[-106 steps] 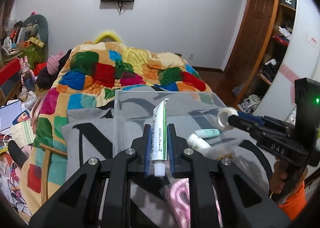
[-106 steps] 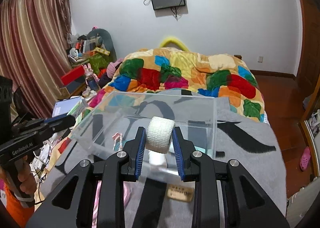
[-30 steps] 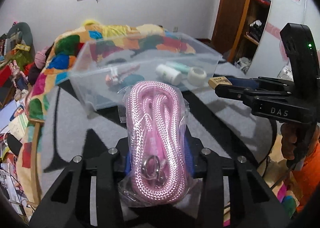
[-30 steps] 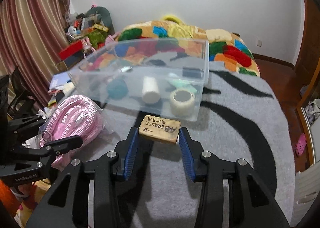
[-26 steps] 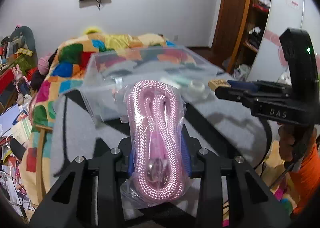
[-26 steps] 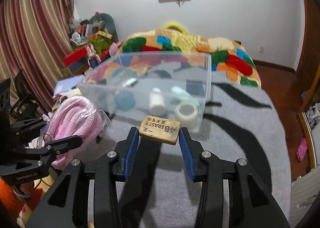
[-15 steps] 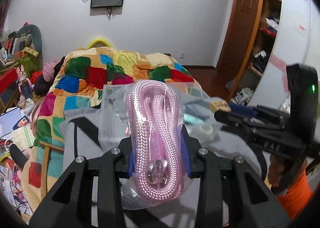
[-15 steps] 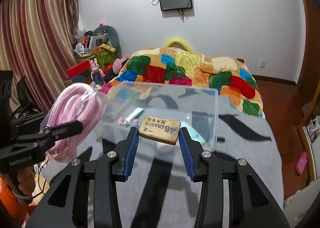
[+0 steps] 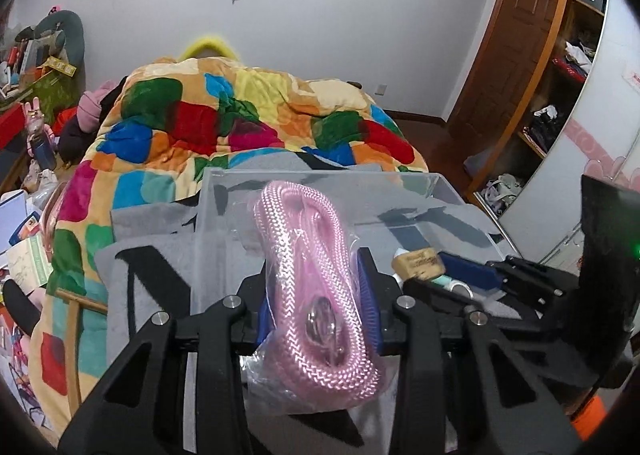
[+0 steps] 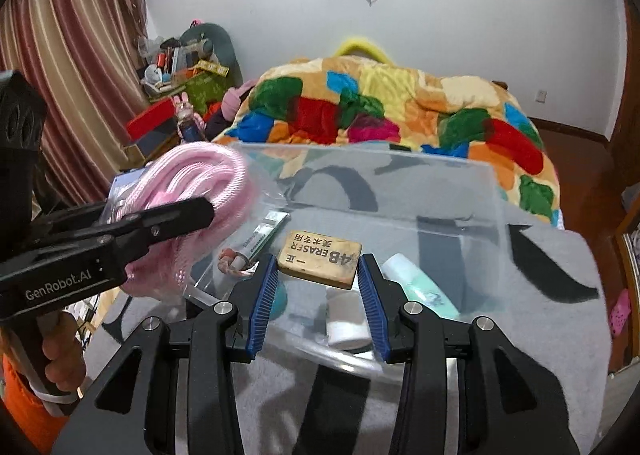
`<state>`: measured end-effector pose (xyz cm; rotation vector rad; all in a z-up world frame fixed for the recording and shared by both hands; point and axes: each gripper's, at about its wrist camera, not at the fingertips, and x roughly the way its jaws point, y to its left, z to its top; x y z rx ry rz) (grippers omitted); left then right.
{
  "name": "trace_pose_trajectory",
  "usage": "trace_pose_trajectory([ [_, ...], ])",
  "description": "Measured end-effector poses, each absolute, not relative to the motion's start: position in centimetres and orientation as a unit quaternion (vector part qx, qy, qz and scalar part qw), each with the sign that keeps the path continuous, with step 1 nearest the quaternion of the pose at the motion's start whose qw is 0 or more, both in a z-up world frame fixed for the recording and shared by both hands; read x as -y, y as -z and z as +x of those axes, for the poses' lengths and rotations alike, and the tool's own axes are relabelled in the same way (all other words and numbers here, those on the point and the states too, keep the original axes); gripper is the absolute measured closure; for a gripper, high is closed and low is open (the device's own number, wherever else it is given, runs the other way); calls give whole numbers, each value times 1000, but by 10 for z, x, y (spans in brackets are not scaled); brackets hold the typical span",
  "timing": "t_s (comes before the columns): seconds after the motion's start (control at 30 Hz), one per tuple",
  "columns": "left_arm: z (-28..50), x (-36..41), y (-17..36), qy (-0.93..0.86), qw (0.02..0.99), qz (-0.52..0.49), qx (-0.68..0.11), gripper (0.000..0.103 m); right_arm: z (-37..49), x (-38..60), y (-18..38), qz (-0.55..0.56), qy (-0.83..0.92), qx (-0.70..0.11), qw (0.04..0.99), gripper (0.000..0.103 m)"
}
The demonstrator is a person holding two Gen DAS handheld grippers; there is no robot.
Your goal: Organize objects
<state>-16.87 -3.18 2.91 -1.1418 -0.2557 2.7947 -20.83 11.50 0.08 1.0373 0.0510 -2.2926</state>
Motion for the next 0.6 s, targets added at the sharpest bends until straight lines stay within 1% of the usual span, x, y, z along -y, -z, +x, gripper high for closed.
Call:
trace_pose_trajectory([
  [0.17, -173, 30, -28, -918, 57, -384, 78, 66, -208, -111, 3, 402, 857, -24, 322, 63],
  [0.3, -173, 32, -29, -917, 57, -386, 83, 65, -200, -110, -3, 394, 860, -40, 322, 52],
  [0.37, -168, 31, -33, -918, 61, -384, 82, 64, -191, -112, -9, 382, 864, -46, 324, 52],
  [0.43, -161, 29, -39, -923, 61, -373, 78, 59, -183, -114, -15, 371, 869, -54, 323, 52],
  [0.5, -153, 29, -47, -929, 60, -358, 75, 48, -175, -117, -21, 361, 873, -57, 324, 51],
  [0.6, -139, 27, -58, -937, 66, -337, 69, 46, -161, -126, -30, 346, 878, -55, 326, 49],
])
